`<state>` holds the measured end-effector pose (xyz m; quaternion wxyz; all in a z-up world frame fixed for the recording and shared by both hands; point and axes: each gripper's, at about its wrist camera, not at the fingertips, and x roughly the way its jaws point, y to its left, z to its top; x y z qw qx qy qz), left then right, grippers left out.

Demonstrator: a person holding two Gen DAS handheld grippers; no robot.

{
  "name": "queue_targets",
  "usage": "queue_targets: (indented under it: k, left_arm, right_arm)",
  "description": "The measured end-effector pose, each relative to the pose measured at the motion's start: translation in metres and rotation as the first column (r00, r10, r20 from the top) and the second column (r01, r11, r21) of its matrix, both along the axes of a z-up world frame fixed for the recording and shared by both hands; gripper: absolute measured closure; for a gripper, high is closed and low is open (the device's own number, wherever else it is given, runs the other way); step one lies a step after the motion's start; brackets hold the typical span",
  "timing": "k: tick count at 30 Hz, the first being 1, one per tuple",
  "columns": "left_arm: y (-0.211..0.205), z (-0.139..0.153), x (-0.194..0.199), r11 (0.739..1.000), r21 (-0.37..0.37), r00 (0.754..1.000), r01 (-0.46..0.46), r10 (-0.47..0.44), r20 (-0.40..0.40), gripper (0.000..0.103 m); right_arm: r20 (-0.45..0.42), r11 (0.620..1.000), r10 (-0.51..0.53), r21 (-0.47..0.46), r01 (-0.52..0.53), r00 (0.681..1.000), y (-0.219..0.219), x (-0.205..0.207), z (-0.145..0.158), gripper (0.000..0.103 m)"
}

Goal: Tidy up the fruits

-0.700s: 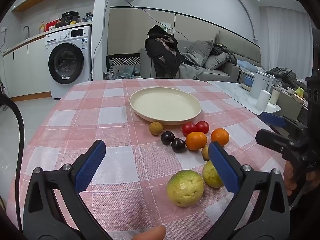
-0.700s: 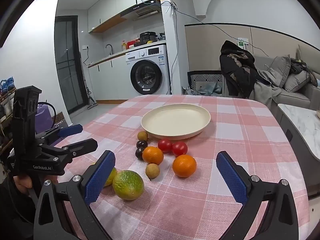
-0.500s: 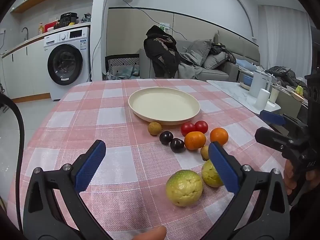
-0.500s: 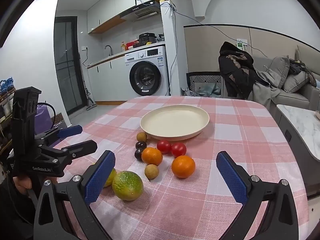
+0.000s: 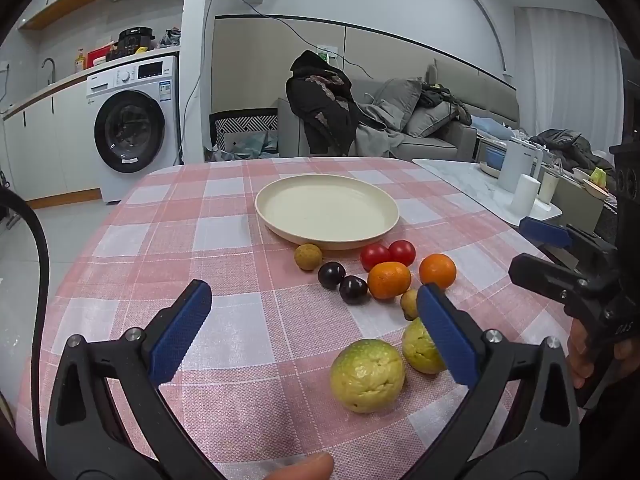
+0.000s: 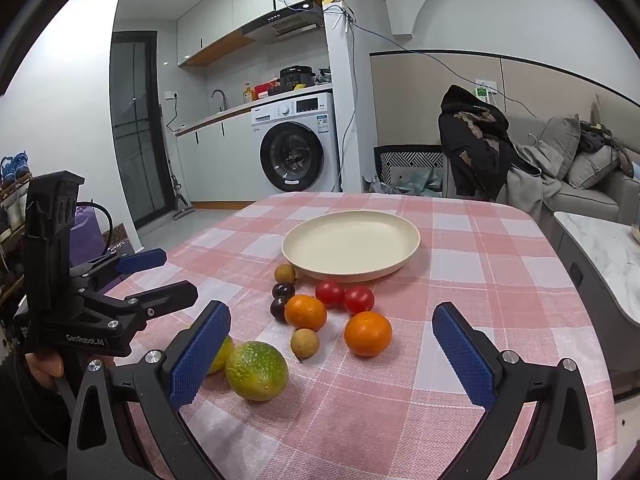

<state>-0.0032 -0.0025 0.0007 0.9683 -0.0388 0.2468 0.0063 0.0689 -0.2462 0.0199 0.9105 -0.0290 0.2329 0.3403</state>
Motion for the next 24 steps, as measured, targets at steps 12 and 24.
queue_targets:
  k: [12, 24]
  left_arm:
    - [0.0005, -0.0003, 0.0002, 1.000, 0.003, 1.000, 0.002, -0.002, 0.001, 0.001]
    - [-0.0001, -0.0003, -0.0004, 1.000, 0.004, 1.000, 0.002, -0.002, 0.002, 0.001]
  right_arm:
    - [0.005, 1.000, 0.006, -0.002, -0.006, 1.000, -0.0003, -0.0001, -0.0008, 0.000]
    - [0.009, 1.000, 0.006, -0.009, -0.006, 1.000, 0.0012, -0.0014, -0.0012, 0.000]
